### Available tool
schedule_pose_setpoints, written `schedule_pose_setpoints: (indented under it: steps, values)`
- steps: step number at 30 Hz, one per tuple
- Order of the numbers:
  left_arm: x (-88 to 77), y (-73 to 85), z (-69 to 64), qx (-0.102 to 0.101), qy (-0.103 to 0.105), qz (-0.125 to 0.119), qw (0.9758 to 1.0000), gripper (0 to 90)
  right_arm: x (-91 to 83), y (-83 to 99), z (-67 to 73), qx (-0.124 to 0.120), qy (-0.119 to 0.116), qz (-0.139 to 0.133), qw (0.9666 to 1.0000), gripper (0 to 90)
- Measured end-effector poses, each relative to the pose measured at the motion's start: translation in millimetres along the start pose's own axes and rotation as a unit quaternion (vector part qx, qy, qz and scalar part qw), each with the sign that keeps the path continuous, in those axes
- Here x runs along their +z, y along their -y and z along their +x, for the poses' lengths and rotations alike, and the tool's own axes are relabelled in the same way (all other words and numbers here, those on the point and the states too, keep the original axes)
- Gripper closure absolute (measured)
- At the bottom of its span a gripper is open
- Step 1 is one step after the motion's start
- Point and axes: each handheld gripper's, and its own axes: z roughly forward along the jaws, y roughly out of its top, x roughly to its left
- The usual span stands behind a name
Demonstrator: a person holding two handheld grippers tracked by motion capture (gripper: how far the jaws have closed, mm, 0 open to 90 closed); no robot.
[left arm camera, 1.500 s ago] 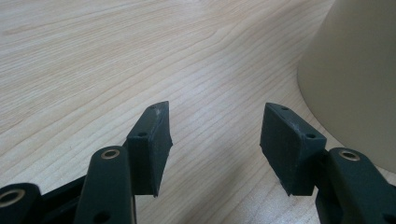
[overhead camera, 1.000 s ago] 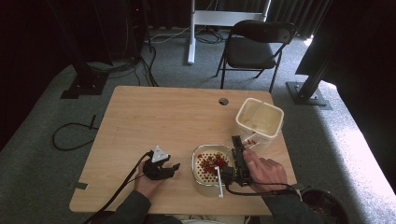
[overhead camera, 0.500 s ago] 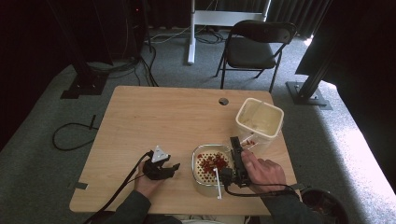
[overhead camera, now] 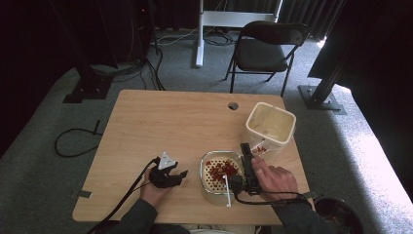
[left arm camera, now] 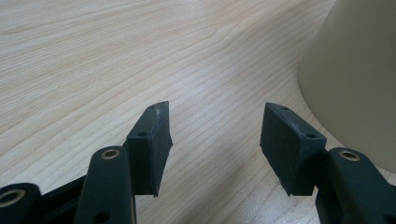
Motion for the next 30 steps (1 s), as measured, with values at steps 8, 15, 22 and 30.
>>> schedule_pose_setpoints:
  steps: [8,15,22,30]
  values:
    - [0.2,0.2,0.1,0.0,0.0,0.0,1.0,43.9,0.0,0.2,4.1,-0.002,-0.007,-0.004,1.0,33.4]
    - [0.8,0.1,-0.1,0.0,0.0,-0.001,1.0,43.9,1.7,1.0,7.3,-0.009,-0.013,-0.006,0.9999,33.4]
    - [0.8,0.0,-0.4,0.002,0.001,0.001,1.0,43.9,1.9,-0.9,5.2,0.0,-0.01,-0.01,0.9999,33.4]
    - [0.7,-0.1,-0.2,0.002,0.001,0.001,1.0,43.9,0.7,4.1,9.8,-0.003,-0.013,-0.007,0.9999,33.6]
